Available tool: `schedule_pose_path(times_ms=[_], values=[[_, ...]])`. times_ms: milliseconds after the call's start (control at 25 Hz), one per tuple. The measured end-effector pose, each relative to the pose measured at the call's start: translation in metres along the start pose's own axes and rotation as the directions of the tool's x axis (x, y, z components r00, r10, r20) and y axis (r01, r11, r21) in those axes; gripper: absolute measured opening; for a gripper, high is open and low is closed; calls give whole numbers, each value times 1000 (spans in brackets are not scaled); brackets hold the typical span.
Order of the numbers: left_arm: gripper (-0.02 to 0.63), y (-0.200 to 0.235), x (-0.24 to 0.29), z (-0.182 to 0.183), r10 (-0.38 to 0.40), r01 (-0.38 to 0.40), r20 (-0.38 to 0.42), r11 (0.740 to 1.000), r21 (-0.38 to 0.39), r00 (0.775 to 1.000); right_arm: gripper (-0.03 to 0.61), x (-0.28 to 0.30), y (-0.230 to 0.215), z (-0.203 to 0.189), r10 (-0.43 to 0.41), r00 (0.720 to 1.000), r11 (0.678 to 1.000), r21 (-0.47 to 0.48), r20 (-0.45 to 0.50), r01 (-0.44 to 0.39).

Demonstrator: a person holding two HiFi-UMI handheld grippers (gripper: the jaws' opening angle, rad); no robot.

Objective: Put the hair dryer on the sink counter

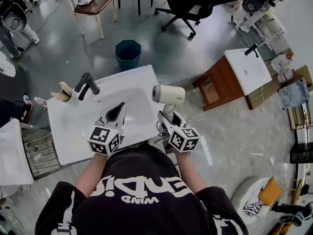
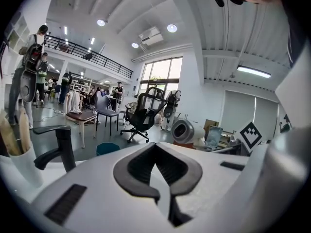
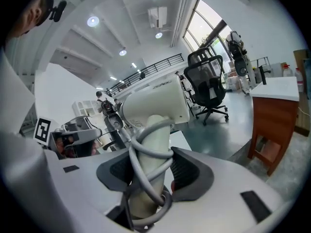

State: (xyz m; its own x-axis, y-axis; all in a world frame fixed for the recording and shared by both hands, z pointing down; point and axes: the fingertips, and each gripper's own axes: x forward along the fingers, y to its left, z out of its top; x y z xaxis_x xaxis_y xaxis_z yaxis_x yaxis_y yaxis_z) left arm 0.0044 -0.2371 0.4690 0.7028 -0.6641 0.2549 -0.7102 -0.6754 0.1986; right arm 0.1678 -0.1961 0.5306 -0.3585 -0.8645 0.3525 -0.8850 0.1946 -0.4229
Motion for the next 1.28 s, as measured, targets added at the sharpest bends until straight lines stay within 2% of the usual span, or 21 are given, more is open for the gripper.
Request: schedule_pose_path(times_ms=[600, 1280], values=[[8, 19, 7, -2, 72, -72, -3, 997, -38, 997, 215, 82, -32, -13, 29, 984, 997, -68, -175, -42], [8, 34, 13, -6, 144, -145, -20, 987, -66, 989, 215, 142, -62, -49, 24, 928, 994, -89, -371, -61]])
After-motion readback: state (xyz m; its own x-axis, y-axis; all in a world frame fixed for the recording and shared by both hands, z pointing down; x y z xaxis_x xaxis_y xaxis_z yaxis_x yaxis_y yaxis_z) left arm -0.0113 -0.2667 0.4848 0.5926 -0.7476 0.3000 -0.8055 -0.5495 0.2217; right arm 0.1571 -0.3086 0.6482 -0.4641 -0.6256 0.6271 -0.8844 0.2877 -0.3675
